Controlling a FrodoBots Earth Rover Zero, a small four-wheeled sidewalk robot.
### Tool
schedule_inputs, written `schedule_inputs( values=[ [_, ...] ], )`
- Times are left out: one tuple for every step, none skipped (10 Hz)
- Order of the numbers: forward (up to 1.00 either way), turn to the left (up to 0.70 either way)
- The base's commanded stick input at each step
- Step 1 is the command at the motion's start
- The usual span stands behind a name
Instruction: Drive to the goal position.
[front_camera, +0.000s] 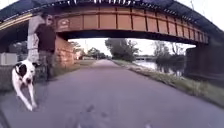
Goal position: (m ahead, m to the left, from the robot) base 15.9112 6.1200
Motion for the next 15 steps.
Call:
schedule_inputs(
  values=[
    [1.0,0.0],
    [1.0,0.0],
    [1.0,0.0],
    [1.0,0.0],
    [1.0,-0.35],
    [1.0,-0.4],
    [1.0,-0.4],
    [1.0,-0.4],
    [1.0,-0.4],
    [1.0,-0.4],
    [1.0,-0.4],
    [1.0,-0.4],
    [1.0,-0.14],
    [1.0,0.0],
    [1.0,0.0]
  ],
)
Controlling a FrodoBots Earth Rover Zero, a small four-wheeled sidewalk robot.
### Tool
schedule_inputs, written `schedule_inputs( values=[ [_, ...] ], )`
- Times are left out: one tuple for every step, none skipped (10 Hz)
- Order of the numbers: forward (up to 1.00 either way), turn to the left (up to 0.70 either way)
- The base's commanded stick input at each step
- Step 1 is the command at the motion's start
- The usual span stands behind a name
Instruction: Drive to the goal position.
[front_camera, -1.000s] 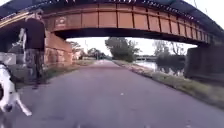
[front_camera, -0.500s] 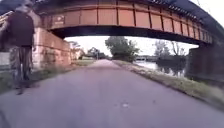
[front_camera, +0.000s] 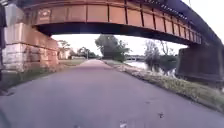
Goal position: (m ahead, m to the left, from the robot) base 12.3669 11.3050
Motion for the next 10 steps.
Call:
schedule_inputs(
  values=[
    [1.0,0.0],
    [1.0,0.0],
    [1.0,0.0],
    [1.0,0.0],
    [1.0,0.4],
    [0.77,0.31],
    [0.0,0.0],
    [0.0,0.0],
    [-0.16,0.0],
    [-1.0,0.0]
  ],
)
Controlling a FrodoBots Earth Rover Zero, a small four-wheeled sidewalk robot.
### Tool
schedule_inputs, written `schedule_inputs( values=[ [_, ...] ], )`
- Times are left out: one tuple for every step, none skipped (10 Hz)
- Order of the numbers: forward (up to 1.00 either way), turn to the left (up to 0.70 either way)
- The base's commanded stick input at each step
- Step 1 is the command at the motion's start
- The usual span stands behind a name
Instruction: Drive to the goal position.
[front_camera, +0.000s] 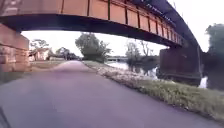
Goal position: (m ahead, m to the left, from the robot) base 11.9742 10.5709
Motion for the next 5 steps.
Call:
schedule_inputs(
  values=[
    [-1.0,0.0],
    [0.0,0.0],
    [0.0,0.0],
    [0.0,0.0],
    [0.0,0.0]
  ],
)
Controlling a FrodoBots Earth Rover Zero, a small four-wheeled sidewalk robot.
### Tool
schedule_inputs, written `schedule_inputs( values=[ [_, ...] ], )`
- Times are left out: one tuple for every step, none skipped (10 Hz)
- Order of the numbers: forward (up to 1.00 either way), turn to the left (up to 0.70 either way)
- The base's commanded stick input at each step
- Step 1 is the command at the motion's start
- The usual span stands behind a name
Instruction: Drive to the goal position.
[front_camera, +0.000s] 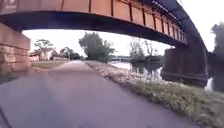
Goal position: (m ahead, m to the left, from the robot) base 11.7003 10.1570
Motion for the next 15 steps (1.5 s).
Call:
schedule_inputs(
  values=[
    [0.0,0.0],
    [0.0,0.0],
    [0.0,0.0],
    [0.0,0.0],
    [0.0,0.0],
    [0.0,0.1],
    [0.0,1.0],
    [0.0,1.0],
    [0.0,1.0],
    [0.0,1.0],
    [0.0,1.0],
    [0.0,1.0],
    [0.0,1.0],
    [0.0,1.0],
    [0.0,1.0]
  ],
)
